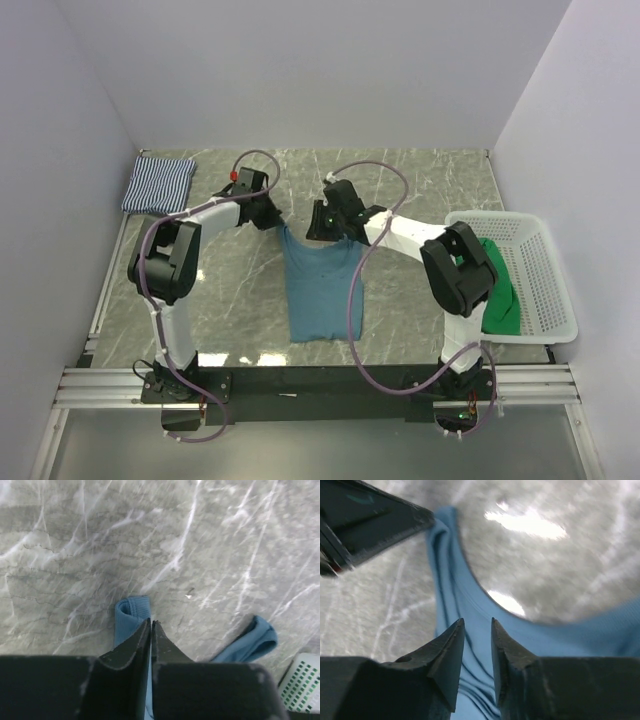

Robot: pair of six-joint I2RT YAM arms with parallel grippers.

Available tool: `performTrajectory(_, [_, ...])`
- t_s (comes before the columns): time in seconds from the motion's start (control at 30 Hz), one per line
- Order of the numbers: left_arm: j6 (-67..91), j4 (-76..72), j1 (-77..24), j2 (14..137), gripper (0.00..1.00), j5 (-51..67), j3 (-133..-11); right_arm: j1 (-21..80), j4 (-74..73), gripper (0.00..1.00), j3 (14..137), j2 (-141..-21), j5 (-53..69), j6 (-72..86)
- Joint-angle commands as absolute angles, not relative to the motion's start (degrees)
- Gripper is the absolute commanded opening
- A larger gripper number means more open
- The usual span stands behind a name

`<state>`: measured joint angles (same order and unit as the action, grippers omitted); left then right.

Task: Fold and stack the tank tops

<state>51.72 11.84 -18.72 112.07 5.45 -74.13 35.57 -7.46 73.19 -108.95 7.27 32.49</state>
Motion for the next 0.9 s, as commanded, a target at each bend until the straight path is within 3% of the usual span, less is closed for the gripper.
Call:
performTrajectory(0.0, [50.98,11.43,-17.58,106.44,0.11,4.66,-75.67,35.42,-2.55,0.37,77.95,-111.43,10.89,30.76])
performTrajectory(0.27, [53.17,14.33,-13.63,100.64,0.18,2.37,-74.89,37.88,-3.6,0.44,87.08,-117.33,9.32,27.6])
performTrajectory(0.67, [53.96,11.69,-12.83,96.07,0.15,5.54,-67.42,40.6,-11.16,0.51,102.29,-128.67,6.6,23.82])
performTrajectory(0.87, [53.7,10.81,-12.83,95.01,0.15,5.98,-65.22,40.87,-12.3,0.51,103.45,-130.25,4.31,23.29])
